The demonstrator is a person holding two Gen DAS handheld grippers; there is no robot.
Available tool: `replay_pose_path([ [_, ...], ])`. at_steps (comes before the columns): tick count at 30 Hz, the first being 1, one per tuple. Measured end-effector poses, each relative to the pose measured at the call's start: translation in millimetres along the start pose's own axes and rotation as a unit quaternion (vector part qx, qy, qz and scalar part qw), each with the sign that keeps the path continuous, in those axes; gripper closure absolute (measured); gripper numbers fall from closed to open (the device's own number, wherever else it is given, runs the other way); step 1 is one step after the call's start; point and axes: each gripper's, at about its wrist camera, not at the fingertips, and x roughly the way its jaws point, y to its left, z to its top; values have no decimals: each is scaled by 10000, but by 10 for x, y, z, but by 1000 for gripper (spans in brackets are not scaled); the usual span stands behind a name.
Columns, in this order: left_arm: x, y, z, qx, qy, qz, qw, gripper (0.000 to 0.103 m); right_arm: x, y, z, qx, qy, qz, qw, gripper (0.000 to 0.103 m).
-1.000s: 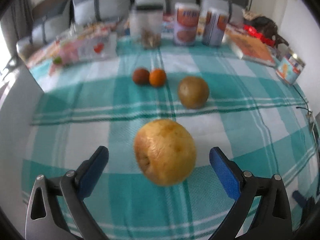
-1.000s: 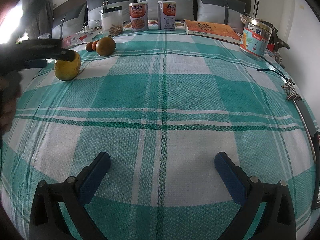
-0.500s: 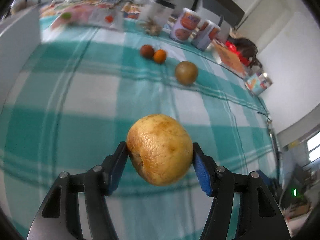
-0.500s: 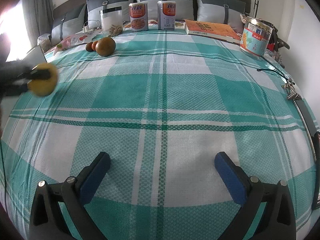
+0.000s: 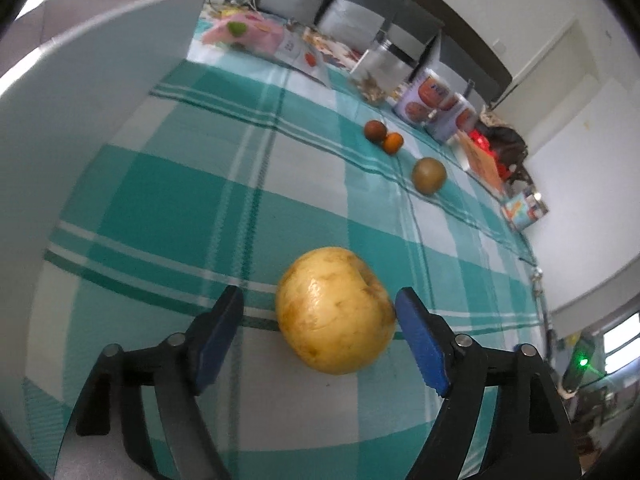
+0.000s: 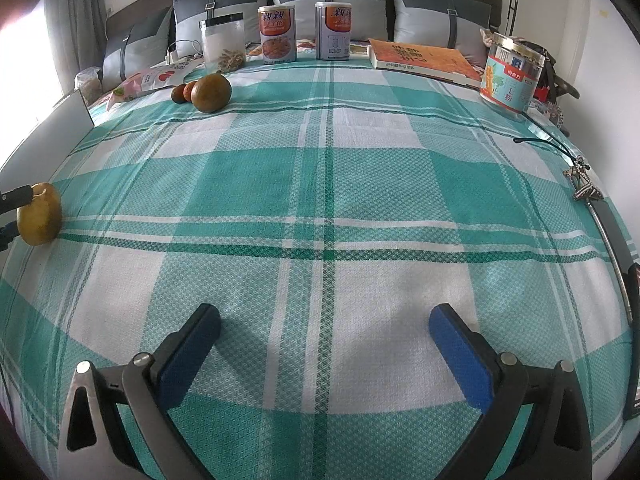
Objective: Organize fruits
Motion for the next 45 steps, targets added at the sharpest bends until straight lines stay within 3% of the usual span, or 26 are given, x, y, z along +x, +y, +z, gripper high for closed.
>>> replay_pose_path([
  [6,-21,-75,-56,319,126,262,9991,23,-3,0,1,6,4,7,10000,0],
  [11,-173,-137,-142,592,-42,301,9978,20,0,1,1,6,4,8,10000,0],
  [16,-136,-306,-308,1422,73,699,9873,17,-6,1,1,8,5,9,10000,0],
  [19,-31,-349,-390,1628,131,959,9819,17,-6,1,1,8,5,9,10000,0],
  [23,150,-249,-406,1524,99,1507,9767,16,-5,1,1,9,4,11,10000,0],
  [27,220,-203,-442,1591,-142,1664,9730,9,-3,2,0,9,4,11,10000,0],
  [45,221,-177,-451,1532,-168,1722,9729,5,-1,2,2,15,15,6,10000,0],
])
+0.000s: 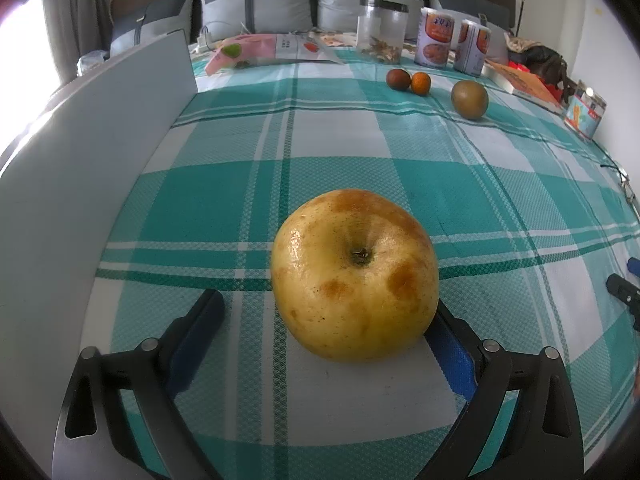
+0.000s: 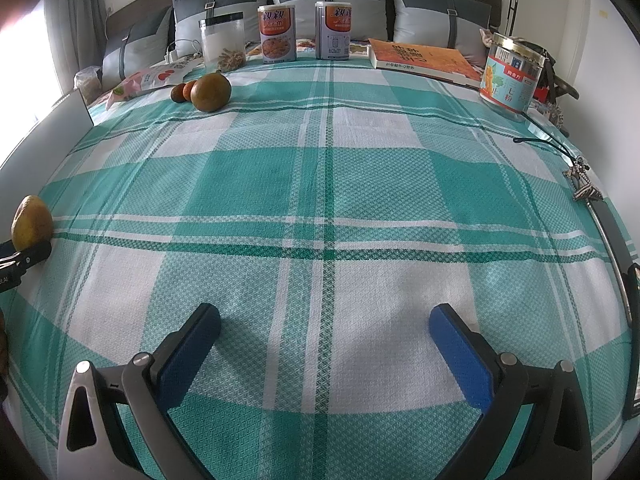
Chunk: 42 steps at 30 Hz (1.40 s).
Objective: Organize fruits
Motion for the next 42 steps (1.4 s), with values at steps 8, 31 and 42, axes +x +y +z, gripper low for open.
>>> replay_pose_path([
  [8,8,-3,5,-4,-1,-5,10000,5,-119,168,413,-385,-395,-2,9985,2],
  [31,12,-1,7,-6,1,-7,10000,5,1231,1697,2508,-2157,585,1087,9686,74],
  [42,17,0,8,-5,3,-4,10000,4,-80,1167,776,-1210,177,1991,9723,74],
])
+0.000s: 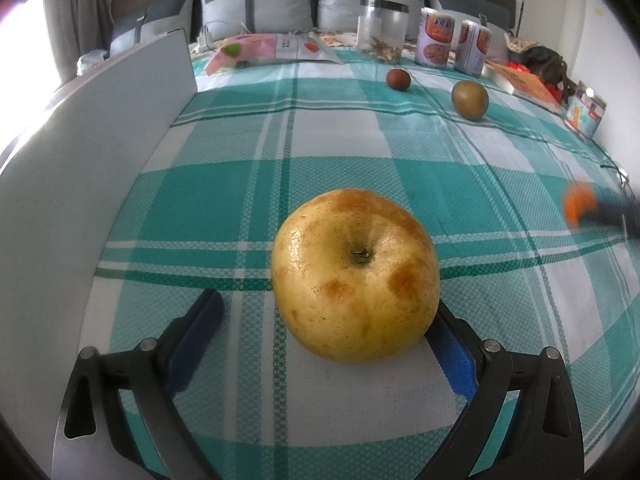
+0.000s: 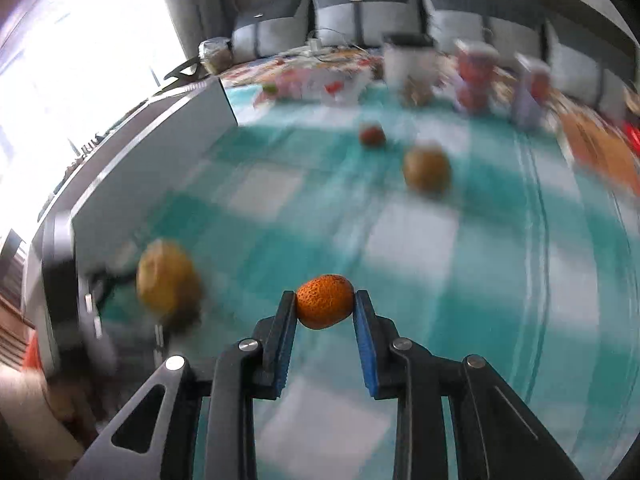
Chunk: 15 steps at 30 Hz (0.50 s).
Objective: Organize fruits
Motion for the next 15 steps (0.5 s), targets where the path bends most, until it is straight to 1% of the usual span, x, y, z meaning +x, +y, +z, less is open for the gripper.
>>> replay_pose_path([
  [2,1,-2,0,1,0,0,10000,4,2,-2,-353,158,-21,-75,9998,74],
  [3,0,0,-1,2,0,3,10000,4,13,8,-528,160,-29,-212,9996,74],
  [5,1,-2,-1,0,0,0,10000,4,9,18,-729,201,-121,-285,9993,73],
  [6,-1,1,-2,1,1,1,10000,4,-8,19,-777,201,-154,-344,9991,73],
  [7,0,-2,-2,1,0,1,10000,4,-45,35,-819,140,-238,-450,9986,70],
  [9,0,1,-2,0,1,1,10000,4,-41,94,-846,-36,-235,-600,9979,59],
  [11,1,-3,-2,1,1,1,10000,4,-18,172,-872,-294,-236,-772,9963,34],
  [12,1,-1,-2,0,1,0,10000,4,2,205,-878,-372,-192,-916,9949,28],
  [13,1,-1,-3,0,1,0,10000,4,0,202,-884,-386,-184,-1052,9935,20],
  [14,0,-1,-3,1,1,1,10000,4,5,194,-891,-336,-176,-1149,9927,14],
  [15,0,0,-2,0,1,1,10000,4,15,158,-894,-225,-139,-1174,9927,11],
])
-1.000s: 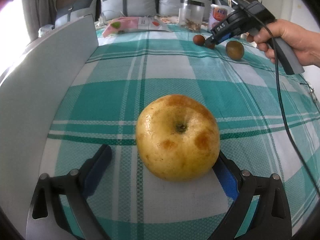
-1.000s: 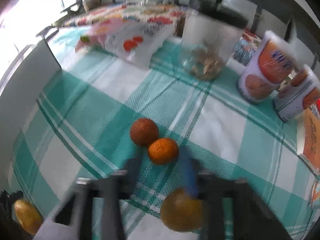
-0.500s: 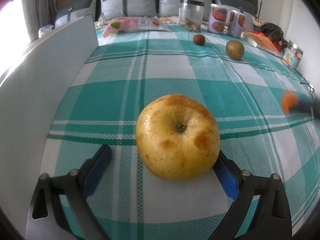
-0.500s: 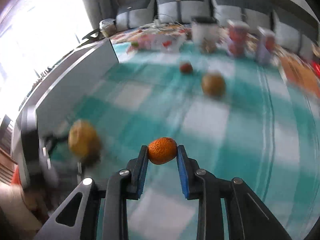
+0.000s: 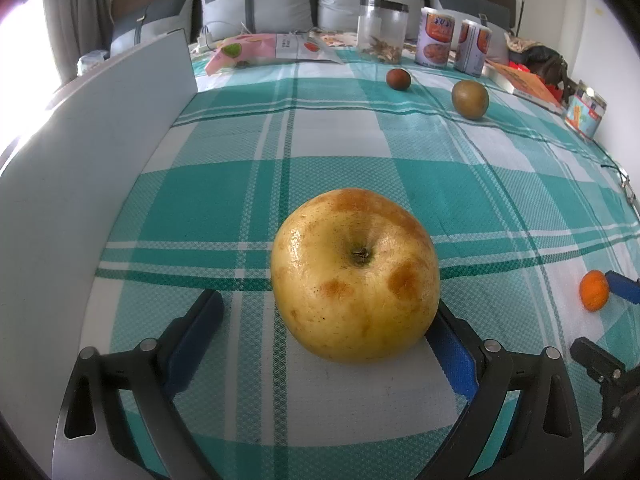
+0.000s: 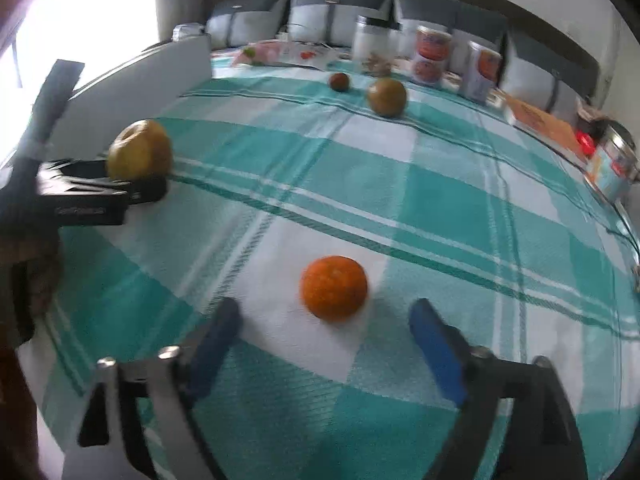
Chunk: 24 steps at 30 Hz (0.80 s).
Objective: Organize fruits
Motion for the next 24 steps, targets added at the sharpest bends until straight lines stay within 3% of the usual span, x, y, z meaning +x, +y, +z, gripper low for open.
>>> replay_pose_path([
  [2,2,-4,1,1,0,0,10000,4,41,-79,13,217,93,69,9997,3],
  [5,2,-2,-1,0,1,-1,10000,4,45,-56,11,169,117,10,9998,0],
  [16,6,-2,3,2,13,-16,10000,4,29,-77,3,225,112,83,9996,0],
  [17,7,1,2,3,17,-23,10000,4,12,-107,-1,281,65,202,9994,0],
  [20,-30,-11,10,213,264,-218,9992,5,-185,-441,-73,937,-407,1395,9849,2],
  [22,-125,-62,4,444,295,-415,9977,6,-243,-678,-130,1341,-365,1469,9793,4],
  [24,-237,-130,19,639,65,-422,9970,6,-255,-740,-115,1315,-253,1310,9823,17],
])
